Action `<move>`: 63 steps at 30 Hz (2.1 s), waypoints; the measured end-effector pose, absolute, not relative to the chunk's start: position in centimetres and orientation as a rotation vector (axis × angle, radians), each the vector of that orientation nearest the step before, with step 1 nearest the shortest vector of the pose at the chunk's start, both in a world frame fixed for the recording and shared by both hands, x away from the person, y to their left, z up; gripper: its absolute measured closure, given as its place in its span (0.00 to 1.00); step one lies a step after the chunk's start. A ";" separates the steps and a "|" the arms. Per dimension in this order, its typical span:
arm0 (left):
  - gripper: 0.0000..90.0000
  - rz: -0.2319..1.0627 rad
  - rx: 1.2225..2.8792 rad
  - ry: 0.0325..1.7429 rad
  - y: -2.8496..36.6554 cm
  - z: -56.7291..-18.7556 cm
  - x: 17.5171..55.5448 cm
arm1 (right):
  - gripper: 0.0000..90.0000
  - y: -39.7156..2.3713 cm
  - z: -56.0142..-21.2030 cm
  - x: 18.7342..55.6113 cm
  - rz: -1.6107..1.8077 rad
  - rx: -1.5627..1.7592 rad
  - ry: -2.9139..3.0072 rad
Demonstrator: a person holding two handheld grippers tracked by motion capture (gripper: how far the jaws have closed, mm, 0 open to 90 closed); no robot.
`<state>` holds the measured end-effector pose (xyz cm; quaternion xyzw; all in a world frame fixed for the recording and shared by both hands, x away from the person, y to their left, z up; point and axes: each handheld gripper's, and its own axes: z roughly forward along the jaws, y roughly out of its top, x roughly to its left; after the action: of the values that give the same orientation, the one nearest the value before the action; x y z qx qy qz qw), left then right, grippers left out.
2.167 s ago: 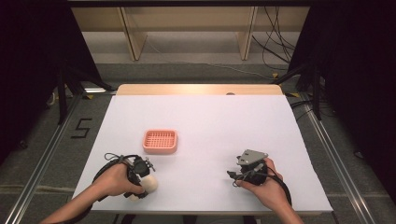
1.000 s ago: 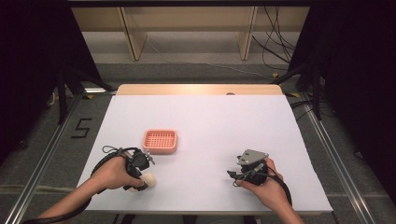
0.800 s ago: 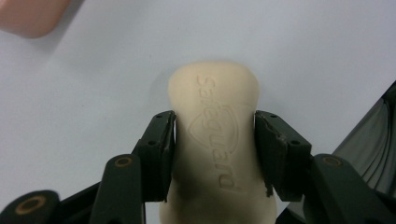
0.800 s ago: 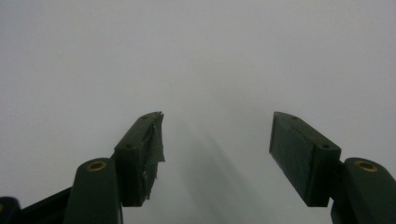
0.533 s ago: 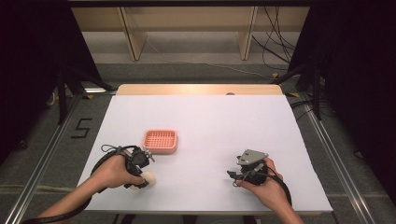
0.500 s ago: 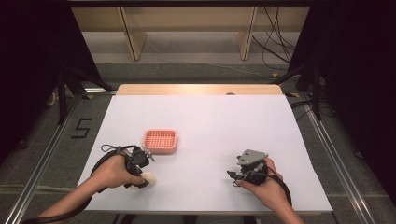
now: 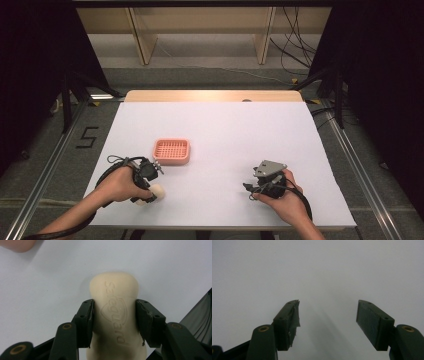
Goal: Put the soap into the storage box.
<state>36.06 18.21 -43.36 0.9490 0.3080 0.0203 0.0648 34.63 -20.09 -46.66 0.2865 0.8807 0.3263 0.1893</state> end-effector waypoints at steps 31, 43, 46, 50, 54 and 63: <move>0.53 0.003 3.001 0.962 17.6 -45.8 36.8 | 0.39 -20.2 -46.7 34.7 0.912 0.789 2.483; 0.54 0.029 2.942 0.983 18.1 -45.2 36.5 | 0.39 -20.2 -46.6 34.7 0.906 0.791 2.486; 0.55 0.027 2.924 0.979 18.2 -44.6 36.5 | 0.39 -20.1 -46.6 34.7 0.908 0.792 2.484; 0.55 0.033 2.898 0.983 18.4 -44.2 36.5 | 0.39 -20.1 -46.7 34.6 0.915 0.804 2.480; 0.55 0.033 2.892 0.982 18.4 -44.0 36.5 | 0.39 -20.1 -46.7 34.7 0.910 0.790 2.482; 0.55 0.059 2.830 0.979 18.3 -43.1 36.6 | 0.39 -20.1 -46.7 34.7 0.910 0.791 2.482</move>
<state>36.58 18.33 -43.10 0.9423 0.3261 0.0196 0.0732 34.70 -20.13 -46.65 0.2814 0.8831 0.3237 0.1901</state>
